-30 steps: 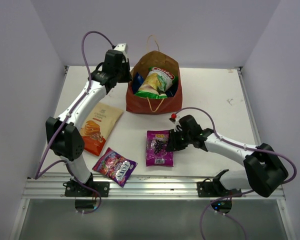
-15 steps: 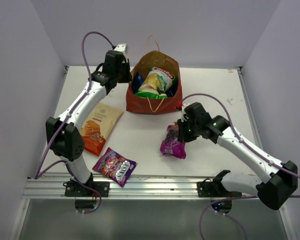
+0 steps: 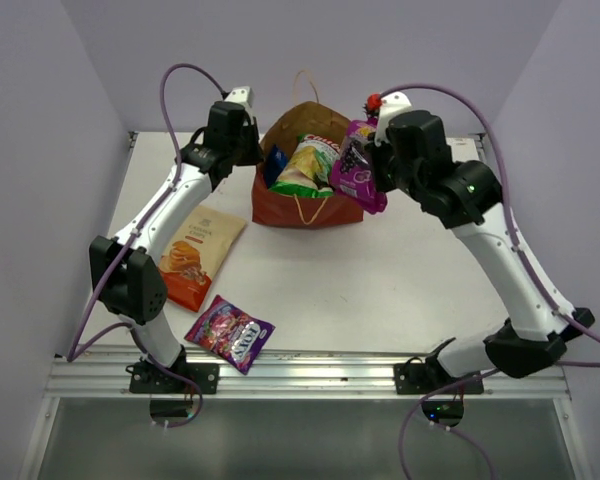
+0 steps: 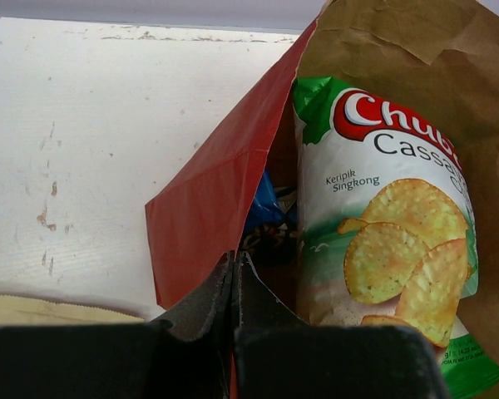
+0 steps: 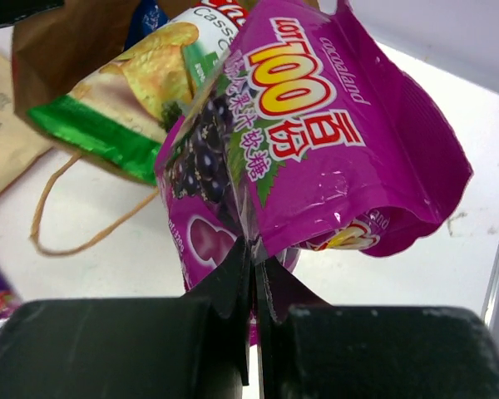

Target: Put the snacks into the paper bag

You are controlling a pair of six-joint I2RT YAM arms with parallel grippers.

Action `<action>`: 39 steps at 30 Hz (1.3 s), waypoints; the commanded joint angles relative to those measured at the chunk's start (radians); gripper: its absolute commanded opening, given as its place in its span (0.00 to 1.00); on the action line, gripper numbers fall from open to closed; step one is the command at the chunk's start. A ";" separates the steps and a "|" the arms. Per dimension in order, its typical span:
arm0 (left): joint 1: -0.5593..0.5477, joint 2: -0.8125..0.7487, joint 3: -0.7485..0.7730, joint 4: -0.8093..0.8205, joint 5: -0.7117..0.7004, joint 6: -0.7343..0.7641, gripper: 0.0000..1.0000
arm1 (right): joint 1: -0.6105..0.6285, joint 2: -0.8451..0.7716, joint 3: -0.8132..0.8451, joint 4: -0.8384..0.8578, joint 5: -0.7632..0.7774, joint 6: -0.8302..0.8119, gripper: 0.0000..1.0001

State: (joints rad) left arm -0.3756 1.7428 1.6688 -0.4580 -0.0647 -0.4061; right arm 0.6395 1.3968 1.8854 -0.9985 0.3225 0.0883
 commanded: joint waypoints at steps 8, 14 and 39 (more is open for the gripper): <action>-0.002 -0.039 0.008 0.033 -0.029 -0.014 0.00 | -0.003 0.373 0.344 0.345 -0.066 -0.151 0.00; -0.002 -0.040 0.012 0.028 -0.029 -0.013 0.00 | -0.008 0.524 0.518 0.316 -0.126 -0.142 0.00; -0.003 -0.032 0.025 0.025 -0.055 -0.016 0.00 | 0.017 0.706 0.380 0.311 -0.307 0.004 0.00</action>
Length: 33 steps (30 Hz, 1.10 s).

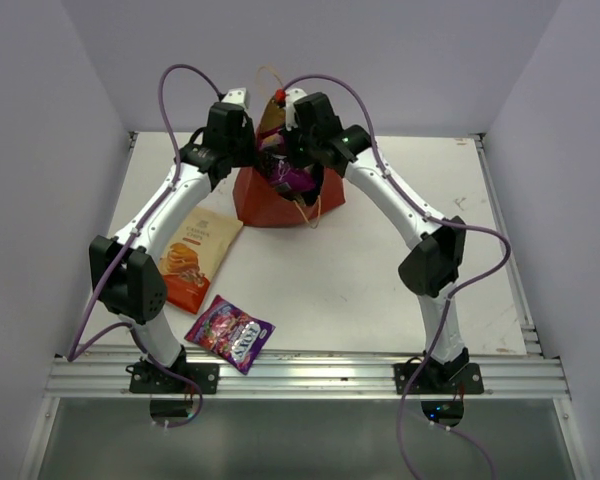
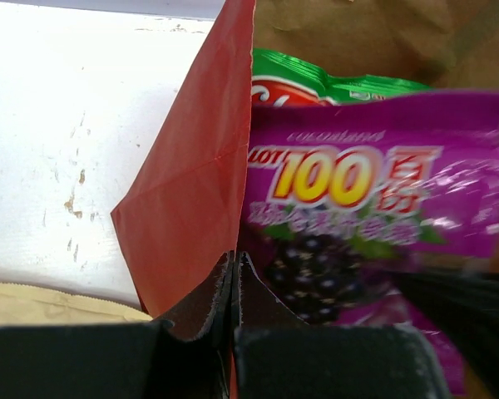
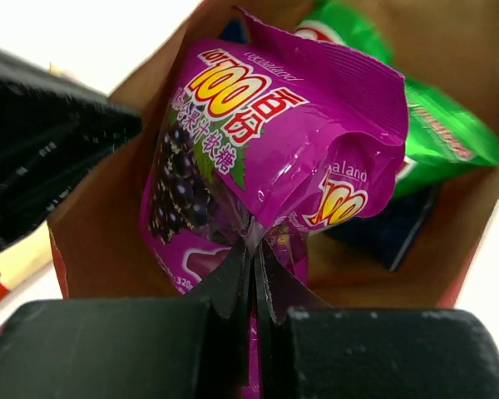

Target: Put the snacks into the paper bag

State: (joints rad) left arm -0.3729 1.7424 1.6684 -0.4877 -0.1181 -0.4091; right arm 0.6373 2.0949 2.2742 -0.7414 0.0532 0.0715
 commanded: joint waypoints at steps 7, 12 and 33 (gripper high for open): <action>-0.004 -0.017 0.036 0.057 0.008 -0.017 0.00 | 0.021 0.050 -0.036 0.051 -0.050 0.025 0.00; -0.004 -0.017 0.042 0.049 0.003 -0.013 0.00 | 0.022 0.065 -0.006 0.045 -0.067 0.030 0.01; -0.003 -0.003 0.050 0.055 -0.048 0.021 0.00 | 0.245 -0.452 -0.473 -0.012 -0.411 -0.131 0.71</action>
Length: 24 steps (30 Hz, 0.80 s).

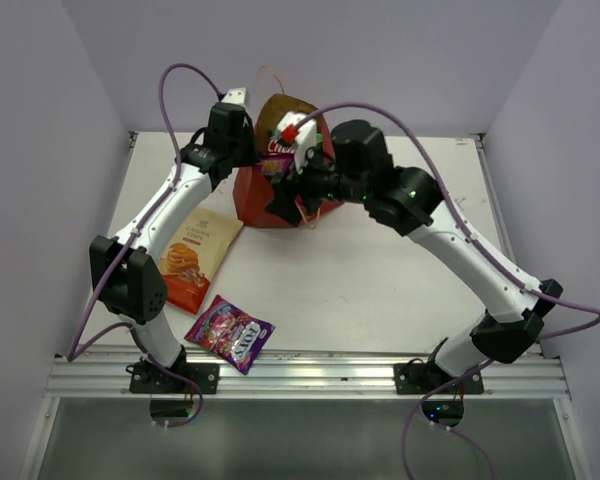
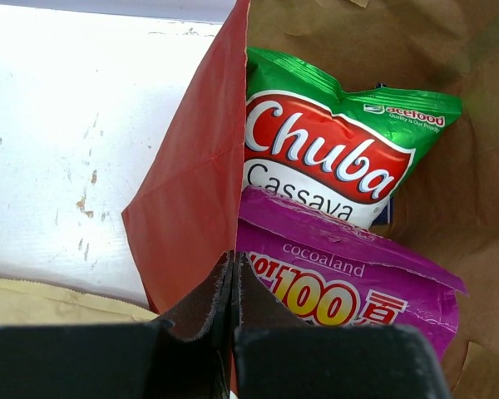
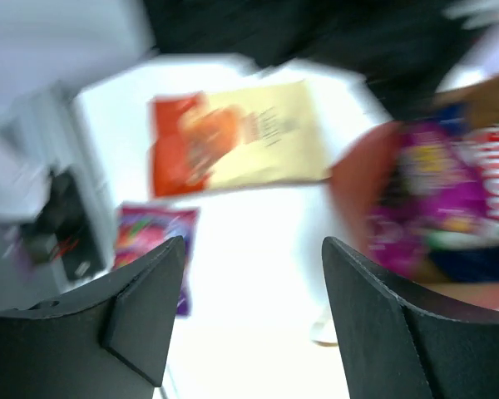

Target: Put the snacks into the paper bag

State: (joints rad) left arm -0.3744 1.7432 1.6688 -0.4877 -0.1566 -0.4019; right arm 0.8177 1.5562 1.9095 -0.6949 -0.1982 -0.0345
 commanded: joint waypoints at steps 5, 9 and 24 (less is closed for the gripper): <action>-0.001 -0.011 0.043 0.038 -0.003 0.014 0.00 | 0.155 0.133 -0.167 -0.061 -0.214 -0.050 0.70; -0.001 -0.027 0.032 0.034 -0.001 0.018 0.00 | 0.182 0.171 -0.269 -0.060 -0.257 -0.073 0.70; -0.001 -0.086 -0.064 0.038 0.008 0.002 0.00 | 0.279 0.346 -0.514 0.133 -0.336 -0.062 0.82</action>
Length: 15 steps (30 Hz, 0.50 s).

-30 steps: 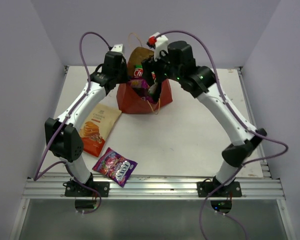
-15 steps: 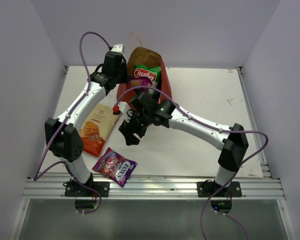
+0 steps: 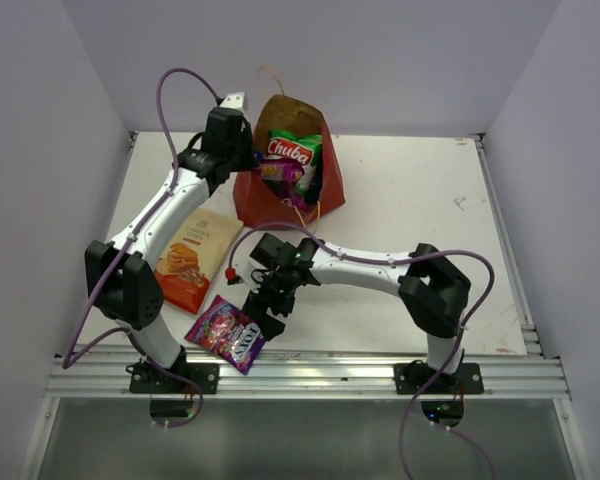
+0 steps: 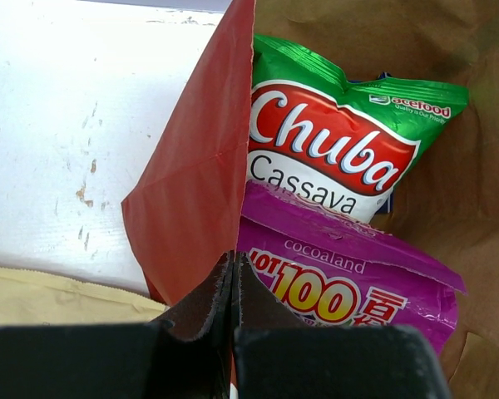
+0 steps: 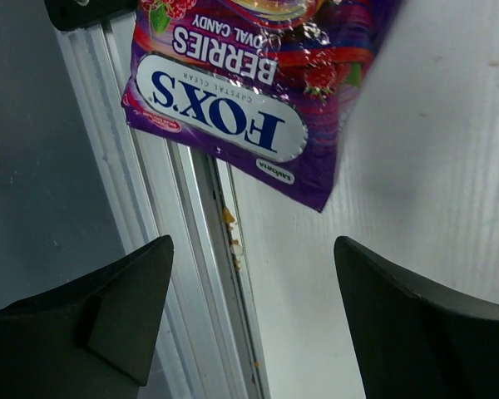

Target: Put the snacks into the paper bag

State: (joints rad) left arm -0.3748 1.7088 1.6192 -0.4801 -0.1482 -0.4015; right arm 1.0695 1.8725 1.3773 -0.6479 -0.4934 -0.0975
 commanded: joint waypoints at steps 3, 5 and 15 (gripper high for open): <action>-0.001 -0.061 -0.027 0.032 -0.001 -0.002 0.00 | 0.047 0.086 0.051 0.148 -0.036 0.027 0.82; -0.001 -0.069 -0.035 0.031 -0.004 0.000 0.00 | 0.058 0.126 0.086 0.181 -0.028 0.044 0.82; -0.001 -0.103 -0.053 0.025 -0.013 0.016 0.00 | 0.067 0.232 0.204 0.221 0.047 0.056 0.81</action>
State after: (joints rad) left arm -0.3748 1.6630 1.5723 -0.4793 -0.1444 -0.4011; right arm 1.1339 2.0911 1.5288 -0.4728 -0.4789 -0.0460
